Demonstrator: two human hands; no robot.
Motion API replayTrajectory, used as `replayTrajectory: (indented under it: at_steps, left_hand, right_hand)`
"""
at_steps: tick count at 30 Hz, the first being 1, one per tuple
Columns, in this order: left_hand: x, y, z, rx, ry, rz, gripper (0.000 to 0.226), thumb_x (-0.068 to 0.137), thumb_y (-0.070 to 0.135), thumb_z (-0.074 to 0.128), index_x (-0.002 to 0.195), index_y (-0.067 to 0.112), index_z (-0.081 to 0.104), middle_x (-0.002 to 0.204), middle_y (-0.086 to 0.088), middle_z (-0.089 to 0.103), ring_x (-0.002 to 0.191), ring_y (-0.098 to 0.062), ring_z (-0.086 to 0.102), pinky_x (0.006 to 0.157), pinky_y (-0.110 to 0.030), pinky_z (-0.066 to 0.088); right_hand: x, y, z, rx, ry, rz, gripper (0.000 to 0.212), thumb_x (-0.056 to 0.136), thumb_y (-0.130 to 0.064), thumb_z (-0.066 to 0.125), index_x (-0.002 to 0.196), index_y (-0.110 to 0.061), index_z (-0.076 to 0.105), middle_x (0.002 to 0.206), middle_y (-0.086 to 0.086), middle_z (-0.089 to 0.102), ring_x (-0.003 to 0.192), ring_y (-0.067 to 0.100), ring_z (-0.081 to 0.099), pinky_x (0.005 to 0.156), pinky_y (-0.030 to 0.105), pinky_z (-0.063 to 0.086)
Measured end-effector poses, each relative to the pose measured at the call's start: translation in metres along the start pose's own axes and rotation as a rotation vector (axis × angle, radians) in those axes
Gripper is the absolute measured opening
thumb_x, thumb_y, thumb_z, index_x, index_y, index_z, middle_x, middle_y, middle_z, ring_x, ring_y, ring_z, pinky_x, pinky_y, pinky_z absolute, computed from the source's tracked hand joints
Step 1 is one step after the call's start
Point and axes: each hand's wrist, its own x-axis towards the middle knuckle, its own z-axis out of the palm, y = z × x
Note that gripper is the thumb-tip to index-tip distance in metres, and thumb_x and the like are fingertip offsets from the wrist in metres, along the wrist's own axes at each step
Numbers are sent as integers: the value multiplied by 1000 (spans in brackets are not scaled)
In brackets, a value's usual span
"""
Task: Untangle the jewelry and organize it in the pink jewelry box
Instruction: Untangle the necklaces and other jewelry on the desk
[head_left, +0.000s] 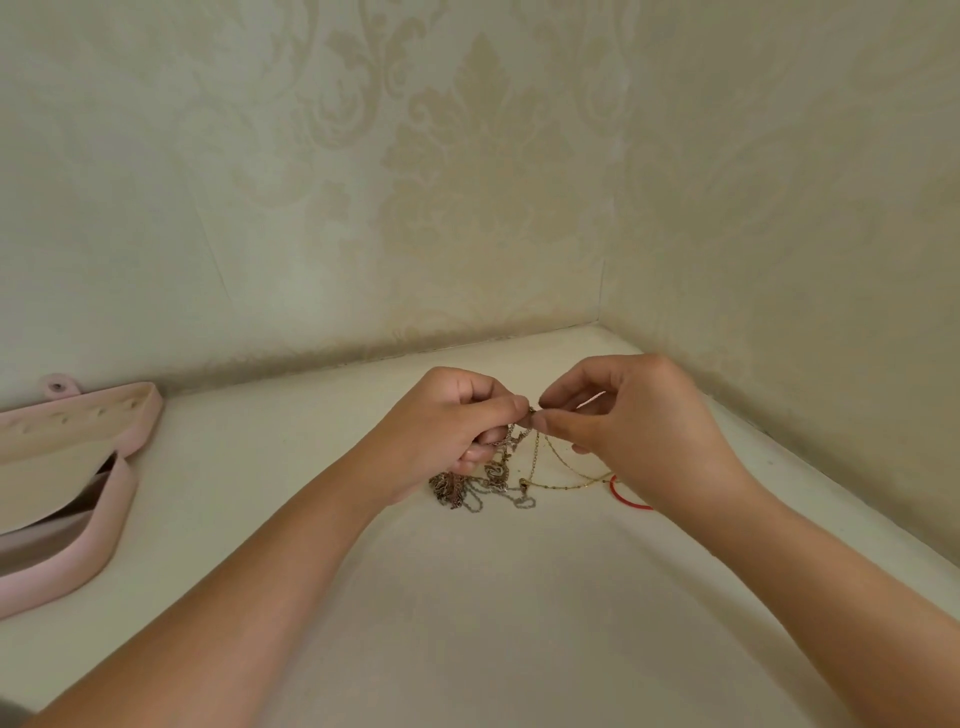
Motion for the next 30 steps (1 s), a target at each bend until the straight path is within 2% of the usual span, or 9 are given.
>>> replayTrajectory:
  at_steps: [5,8,11,13,17,20,25,27,30]
  left_hand:
    - [0,-2,6,-11,43,32,29,93,14,57,66,12,67,48,7,37,39,-7,27,38,-16,25]
    - [1,-3,8,-2,51,27,22,93,14,57,74,4,64,47,9,38,39,-7,28,38,-15,25]
    - [3,-4,9,7,63,14,21,93,15,58,82,-3,61,47,10,39,39,-7,29,38,-16,26]
    - [3,-4,9,11,65,16,21,93,16,58,82,-2,61,47,10,39,39,-7,29,38,-16,26]
    - [2,-3,10,14,66,22,22,93,16,57,84,-4,62,46,10,37,39,-8,28,39,-16,25]
    - [2,-2,11,5,64,24,21,93,15,56,81,-2,60,45,10,36,39,-7,26,38,-17,23]
    - [2,-2,12,-2,86,36,25,93,14,53,79,-5,59,47,6,32,40,-10,25,38,-18,23]
    - [2,-1,11,0,96,39,24,93,13,52,80,-6,59,48,6,29,40,-9,25,38,-18,24]
    - [3,-1,11,1,84,42,24,94,13,50,73,8,61,51,5,25,40,-9,23,39,-16,23]
  right_hand:
    - [2,-1,0,36,0,34,10,71,-27,80,68,-21,73,64,0,70,65,23,67,66,40,57]
    - [1,-1,0,19,-1,35,8,73,-23,78,68,-21,73,61,-1,69,63,20,67,62,32,56]
    - [0,-2,0,-15,7,18,9,74,-18,75,66,-20,72,56,-4,65,50,7,57,44,14,42]
    - [0,-3,-1,-15,8,28,8,75,-18,73,67,-19,72,57,-2,66,47,7,55,39,11,35]
    - [1,-5,-4,71,-21,96,8,73,-22,74,66,-19,72,61,1,70,68,26,67,48,21,43]
    - [1,-7,-5,108,-46,151,9,74,-21,74,65,-19,72,62,0,71,73,24,69,54,33,45]
    - [-2,-8,-6,7,-28,38,18,78,-16,73,64,-27,70,64,-1,70,68,23,67,46,22,43]
    - [-2,-9,-7,-24,-30,-3,20,79,-16,72,64,-29,69,64,-3,70,65,21,67,44,24,46]
    - [0,-8,-9,10,-36,-35,21,80,-12,69,68,-28,71,66,-3,71,65,17,68,62,37,57]
